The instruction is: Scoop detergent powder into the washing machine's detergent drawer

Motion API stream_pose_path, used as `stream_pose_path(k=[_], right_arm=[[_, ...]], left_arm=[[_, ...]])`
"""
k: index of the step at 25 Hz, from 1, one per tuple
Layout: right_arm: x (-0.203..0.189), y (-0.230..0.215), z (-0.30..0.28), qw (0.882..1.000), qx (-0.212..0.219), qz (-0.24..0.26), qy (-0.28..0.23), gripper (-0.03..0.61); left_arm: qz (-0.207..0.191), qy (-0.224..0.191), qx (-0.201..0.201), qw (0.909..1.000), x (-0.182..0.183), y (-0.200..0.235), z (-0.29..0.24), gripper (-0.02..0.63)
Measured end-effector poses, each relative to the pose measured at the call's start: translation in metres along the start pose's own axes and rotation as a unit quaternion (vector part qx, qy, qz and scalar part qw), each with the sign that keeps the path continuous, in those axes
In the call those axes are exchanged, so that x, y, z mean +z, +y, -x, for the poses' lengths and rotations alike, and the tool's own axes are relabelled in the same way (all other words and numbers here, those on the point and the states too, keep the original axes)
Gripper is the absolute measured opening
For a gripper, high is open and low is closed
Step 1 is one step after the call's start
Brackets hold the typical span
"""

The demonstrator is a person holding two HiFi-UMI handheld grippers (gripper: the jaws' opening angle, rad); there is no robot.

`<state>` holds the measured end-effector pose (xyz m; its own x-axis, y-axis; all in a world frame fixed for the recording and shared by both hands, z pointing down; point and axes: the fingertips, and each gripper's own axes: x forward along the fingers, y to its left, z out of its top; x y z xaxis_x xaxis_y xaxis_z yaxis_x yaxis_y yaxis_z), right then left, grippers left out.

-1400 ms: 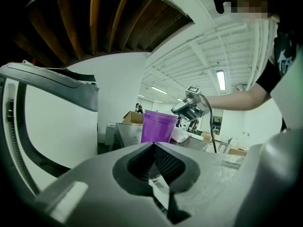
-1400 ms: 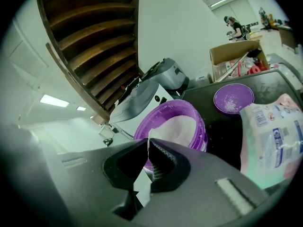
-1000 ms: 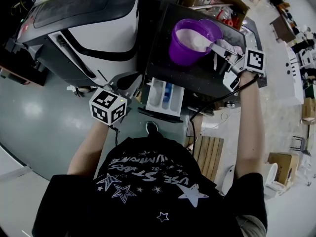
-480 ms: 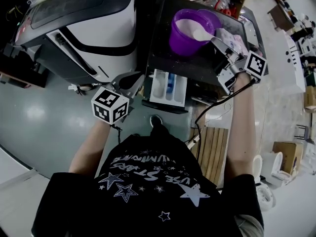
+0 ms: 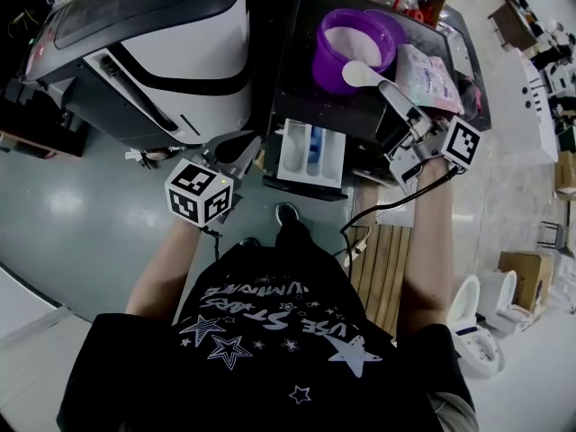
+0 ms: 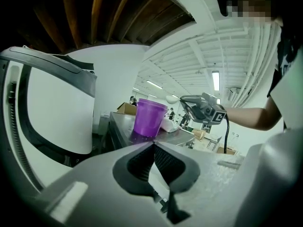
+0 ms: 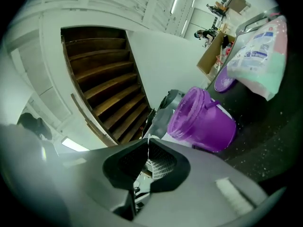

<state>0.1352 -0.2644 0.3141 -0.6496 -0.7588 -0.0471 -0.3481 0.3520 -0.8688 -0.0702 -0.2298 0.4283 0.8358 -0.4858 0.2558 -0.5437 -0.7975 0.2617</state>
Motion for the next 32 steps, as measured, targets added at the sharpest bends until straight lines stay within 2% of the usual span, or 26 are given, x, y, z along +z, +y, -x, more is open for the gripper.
stream_pose_path(k=[5, 11, 13, 15, 16, 21, 24, 27, 32], right_arm=[[-0.04, -0.016, 0.003, 0.999, -0.019, -0.002, 0.026, 0.034], [-0.087, -0.041, 0.002, 0.994, -0.067, 0.043, 0.072, 0.034], [-0.098, -0.054, 0.004, 0.989, -0.099, 0.071, 0.089, 0.034], [-0.107, -0.069, 0.007, 0.978, -0.142, 0.111, 0.109, 0.034], [-0.111, -0.073, 0.006, 0.973, -0.15, 0.13, 0.118, 0.034], [-0.133, -0.08, -0.002, 0.952, -0.159, 0.213, 0.151, 0.034], [-0.144, -0.083, -0.006, 0.934, -0.169, 0.262, 0.173, 0.034], [-0.155, -0.088, -0.008, 0.908, -0.185, 0.317, 0.2, 0.034], [-0.173, -0.093, -0.012, 0.857, -0.201, 0.414, 0.231, 0.034]], left_arm=[[0.006, 0.007, 0.0, 1.0, -0.01, -0.001, 0.006, 0.001], [0.013, 0.019, 0.0, 0.9997, -0.026, -0.004, 0.014, 0.001], [0.016, 0.024, 0.001, 0.9996, -0.032, -0.005, 0.018, 0.001], [0.018, 0.029, 0.001, 0.9994, -0.037, -0.007, 0.021, 0.001], [0.018, 0.031, 0.002, 0.9994, -0.04, -0.008, 0.023, 0.001], [0.022, 0.04, 0.007, 0.9989, -0.05, -0.009, 0.033, 0.001], [0.025, 0.044, 0.01, 0.9986, -0.056, -0.01, 0.038, 0.001], [0.028, 0.049, 0.011, 0.9984, -0.062, -0.011, 0.043, 0.001], [0.031, 0.053, 0.012, 0.998, -0.07, -0.014, 0.052, 0.001]])
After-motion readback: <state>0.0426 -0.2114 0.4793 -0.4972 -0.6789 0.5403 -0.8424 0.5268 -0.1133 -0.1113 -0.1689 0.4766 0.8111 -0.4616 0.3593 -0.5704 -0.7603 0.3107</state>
